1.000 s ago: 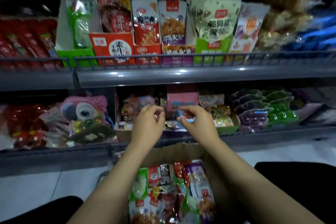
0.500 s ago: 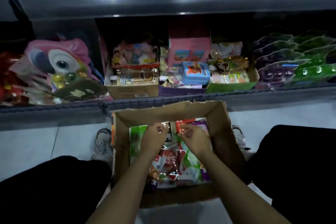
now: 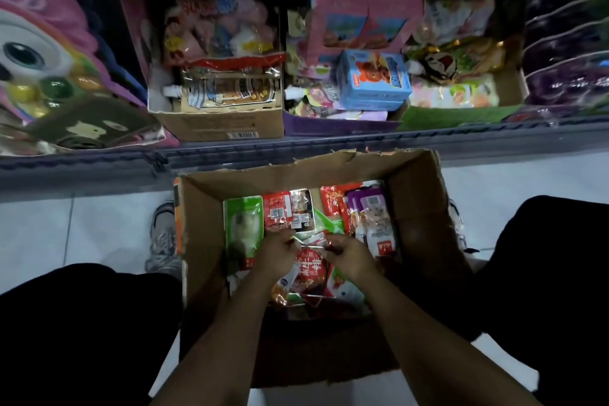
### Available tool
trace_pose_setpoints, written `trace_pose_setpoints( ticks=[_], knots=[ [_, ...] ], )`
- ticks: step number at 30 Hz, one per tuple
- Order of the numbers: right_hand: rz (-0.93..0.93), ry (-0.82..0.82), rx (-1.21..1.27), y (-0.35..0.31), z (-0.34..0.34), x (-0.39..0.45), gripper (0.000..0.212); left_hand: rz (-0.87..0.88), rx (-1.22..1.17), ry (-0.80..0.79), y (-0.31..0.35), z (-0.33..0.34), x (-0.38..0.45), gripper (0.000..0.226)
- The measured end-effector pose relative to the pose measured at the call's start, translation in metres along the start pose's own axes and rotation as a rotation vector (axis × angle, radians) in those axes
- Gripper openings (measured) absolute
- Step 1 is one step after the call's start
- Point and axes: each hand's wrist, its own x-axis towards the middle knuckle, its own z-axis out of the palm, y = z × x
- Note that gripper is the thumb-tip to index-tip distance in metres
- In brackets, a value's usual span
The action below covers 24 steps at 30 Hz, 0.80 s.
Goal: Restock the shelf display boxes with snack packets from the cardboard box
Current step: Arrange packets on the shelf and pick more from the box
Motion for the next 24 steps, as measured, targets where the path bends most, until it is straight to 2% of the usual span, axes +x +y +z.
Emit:
trace_pose_setpoints(
  ticks=[6, 9, 11, 14, 16, 19, 22, 24],
  knots=[
    [0.012, -0.069, -0.153, 0.014, 0.005, 0.016, 0.043, 0.001, 0.112, 0.001, -0.013, 0.018, 0.017, 0.028],
    [0.015, -0.062, -0.173, 0.014, 0.006, 0.021, 0.042, -0.007, 0.161, 0.015, -0.014, 0.020, 0.024, 0.016],
    [0.017, -0.044, -0.153, 0.017, 0.008, 0.024, 0.039, -0.024, 0.139, -0.008, -0.014, 0.020, 0.028, 0.005],
    [0.017, -0.001, -0.122, 0.020, 0.008, 0.027, 0.023, -0.017, 0.188, -0.007, -0.009, 0.016, 0.029, 0.005],
    [0.026, 0.026, -0.075, 0.019, 0.005, 0.026, 0.003, 0.007, 0.152, 0.009, -0.006, 0.011, 0.030, 0.010],
    [0.027, 0.068, 0.064, 0.013, -0.002, 0.024, 0.027, -0.009, 0.100, -0.023, 0.006, -0.004, 0.027, 0.019],
    [0.024, 0.047, 0.238, -0.004, -0.017, 0.017, 0.025, 0.025, -0.063, -0.043, 0.023, -0.023, 0.025, 0.020],
    [-0.030, 0.072, 0.295, -0.019, -0.032, 0.012, 0.023, 0.042, -0.125, -0.018, 0.043, -0.039, 0.018, 0.011]
  ],
)
